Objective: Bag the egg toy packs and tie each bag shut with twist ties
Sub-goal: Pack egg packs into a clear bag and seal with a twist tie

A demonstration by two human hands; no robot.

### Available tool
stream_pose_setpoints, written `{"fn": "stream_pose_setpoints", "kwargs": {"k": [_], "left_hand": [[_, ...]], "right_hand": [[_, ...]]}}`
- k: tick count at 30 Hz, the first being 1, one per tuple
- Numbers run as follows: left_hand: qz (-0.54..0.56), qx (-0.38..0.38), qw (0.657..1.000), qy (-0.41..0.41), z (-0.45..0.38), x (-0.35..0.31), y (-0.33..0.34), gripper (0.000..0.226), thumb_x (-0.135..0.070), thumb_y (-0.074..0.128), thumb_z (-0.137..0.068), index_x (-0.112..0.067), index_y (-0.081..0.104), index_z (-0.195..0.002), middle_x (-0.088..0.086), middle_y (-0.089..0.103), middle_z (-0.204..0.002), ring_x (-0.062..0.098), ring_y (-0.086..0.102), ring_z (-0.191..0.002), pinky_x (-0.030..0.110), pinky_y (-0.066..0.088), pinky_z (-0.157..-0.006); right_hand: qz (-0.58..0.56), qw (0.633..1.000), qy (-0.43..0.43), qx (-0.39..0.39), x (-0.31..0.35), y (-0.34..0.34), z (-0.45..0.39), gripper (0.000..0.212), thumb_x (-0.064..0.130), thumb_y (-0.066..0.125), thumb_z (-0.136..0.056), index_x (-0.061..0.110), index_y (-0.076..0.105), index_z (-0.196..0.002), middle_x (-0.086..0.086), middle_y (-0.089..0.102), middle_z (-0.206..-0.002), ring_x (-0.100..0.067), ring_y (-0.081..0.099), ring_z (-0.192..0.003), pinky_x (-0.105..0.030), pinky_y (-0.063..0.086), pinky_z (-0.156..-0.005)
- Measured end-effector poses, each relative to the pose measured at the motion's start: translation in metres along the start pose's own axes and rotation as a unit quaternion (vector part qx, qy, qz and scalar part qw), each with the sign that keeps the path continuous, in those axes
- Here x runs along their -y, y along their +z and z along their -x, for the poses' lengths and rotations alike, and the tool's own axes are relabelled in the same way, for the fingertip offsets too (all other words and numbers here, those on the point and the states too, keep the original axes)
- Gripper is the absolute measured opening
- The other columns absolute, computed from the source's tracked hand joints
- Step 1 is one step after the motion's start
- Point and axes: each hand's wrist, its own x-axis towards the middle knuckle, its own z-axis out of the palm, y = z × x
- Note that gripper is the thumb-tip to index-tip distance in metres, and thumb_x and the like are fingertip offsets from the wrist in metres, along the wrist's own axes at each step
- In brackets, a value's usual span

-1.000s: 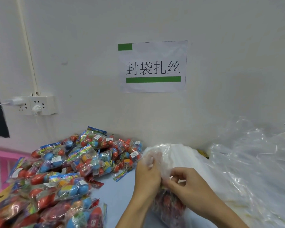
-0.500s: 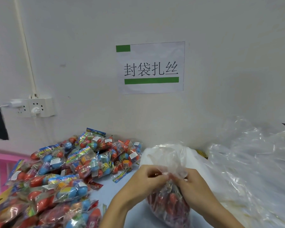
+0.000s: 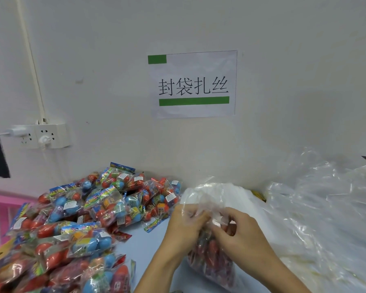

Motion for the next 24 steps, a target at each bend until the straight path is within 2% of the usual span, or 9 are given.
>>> {"fn": "stream_pose_setpoints", "kwargs": {"k": [3, 5, 8, 12, 14, 17, 19, 21, 24], "left_hand": [[-0.038, -0.085, 0.996, 0.002, -0.004, 0.003, -0.009, 0.036, -0.014, 0.063, -0.093, -0.029, 0.074, -0.061, -0.001, 0.06, -0.055, 0.012, 0.052, -0.055, 0.028, 0.042, -0.056], [-0.042, -0.152, 0.987, 0.015, -0.008, 0.005, -0.017, 0.033, -0.02, 0.066, -0.092, -0.02, 0.071, -0.059, 0.005, 0.058, -0.056, 0.015, 0.051, -0.056, 0.032, 0.042, -0.058], [-0.033, -0.223, 0.973, 0.043, -0.012, 0.01, -0.026, 0.041, -0.023, 0.068, -0.09, -0.007, 0.059, -0.054, 0.007, 0.049, -0.054, 0.015, 0.042, -0.055, 0.03, 0.035, -0.055], [-0.065, -0.246, 0.965, 0.065, -0.014, 0.014, -0.03, 0.051, -0.025, 0.067, -0.094, -0.02, 0.053, -0.045, -0.011, 0.034, -0.044, 0.006, 0.026, -0.047, 0.022, 0.023, -0.048], [-0.074, -0.254, 0.962, 0.069, -0.015, 0.016, -0.03, 0.048, -0.024, 0.067, -0.094, -0.026, 0.062, -0.046, -0.01, 0.038, -0.041, 0.006, 0.031, -0.045, 0.018, 0.025, -0.048], [-0.071, -0.248, 0.963, 0.075, -0.015, 0.017, -0.027, 0.03, -0.022, 0.067, -0.095, -0.015, 0.069, -0.066, -0.008, 0.055, -0.046, 0.0, 0.041, -0.045, 0.011, 0.031, -0.047], [-0.074, -0.233, 0.966, 0.083, -0.015, 0.018, -0.026, 0.041, -0.02, 0.065, -0.096, -0.025, 0.068, -0.054, -0.014, 0.05, -0.043, 0.0, 0.04, -0.046, 0.011, 0.032, -0.048], [-0.077, -0.219, 0.969, 0.089, -0.013, 0.017, -0.026, 0.041, -0.017, 0.064, -0.096, -0.031, 0.069, -0.057, -0.02, 0.047, -0.042, -0.002, 0.043, -0.046, 0.009, 0.034, -0.049], [-0.068, -0.212, 0.969, 0.106, -0.011, 0.013, -0.025, 0.026, -0.017, 0.064, -0.096, -0.032, 0.066, -0.074, -0.022, 0.045, -0.04, -0.006, 0.042, -0.042, 0.006, 0.033, -0.047]], "right_hand": [[0.007, 0.995, -0.062, -0.078, 0.006, 0.004, 0.003, 0.015, 0.016, 0.074, -0.086, 0.028, 0.064, -0.085, 0.006, 0.052, -0.06, -0.006, 0.048, -0.054, -0.014, 0.039, -0.053], [0.006, 0.992, -0.106, -0.067, 0.012, 0.007, 0.007, 0.013, 0.017, 0.069, -0.085, 0.029, 0.064, -0.08, 0.008, 0.057, -0.058, -0.007, 0.051, -0.052, -0.012, 0.037, -0.051], [0.036, 0.992, -0.115, 0.033, 0.019, 0.017, 0.011, 0.013, 0.028, 0.067, -0.083, 0.022, 0.069, -0.072, 0.01, 0.064, -0.061, -0.008, 0.058, -0.053, -0.015, 0.041, -0.051], [0.16, 0.961, -0.054, 0.219, 0.011, 0.036, 0.02, 0.019, 0.042, 0.068, -0.084, 0.024, 0.076, -0.085, 0.014, 0.066, -0.072, 0.001, 0.061, -0.069, -0.006, 0.04, -0.065], [0.18, 0.951, -0.015, 0.251, 0.001, 0.049, 0.019, 0.022, 0.041, 0.069, -0.088, 0.021, 0.078, -0.093, 0.015, 0.067, -0.087, 0.005, 0.06, -0.079, -0.005, 0.04, -0.074], [0.195, 0.944, 0.03, 0.266, -0.008, 0.059, 0.02, 0.034, 0.031, 0.059, -0.099, 0.005, 0.069, -0.119, 0.007, 0.061, -0.116, 0.016, 0.054, -0.078, -0.006, 0.037, -0.078], [0.226, 0.934, 0.039, 0.274, -0.005, 0.061, 0.02, 0.015, 0.039, 0.062, -0.093, 0.025, 0.068, -0.096, 0.006, 0.059, -0.121, 0.002, 0.06, -0.099, -0.017, 0.043, -0.091], [0.243, 0.931, 0.031, 0.272, -0.001, 0.059, 0.024, 0.012, 0.041, 0.062, -0.089, 0.033, 0.06, -0.081, 0.006, 0.058, -0.125, -0.01, 0.059, -0.113, -0.023, 0.042, -0.102], [0.187, 0.953, 0.012, 0.237, 0.007, 0.048, 0.022, 0.012, 0.033, 0.064, -0.086, 0.029, 0.064, -0.075, 0.007, 0.07, -0.096, -0.003, 0.067, -0.093, -0.015, 0.048, -0.088]]}}
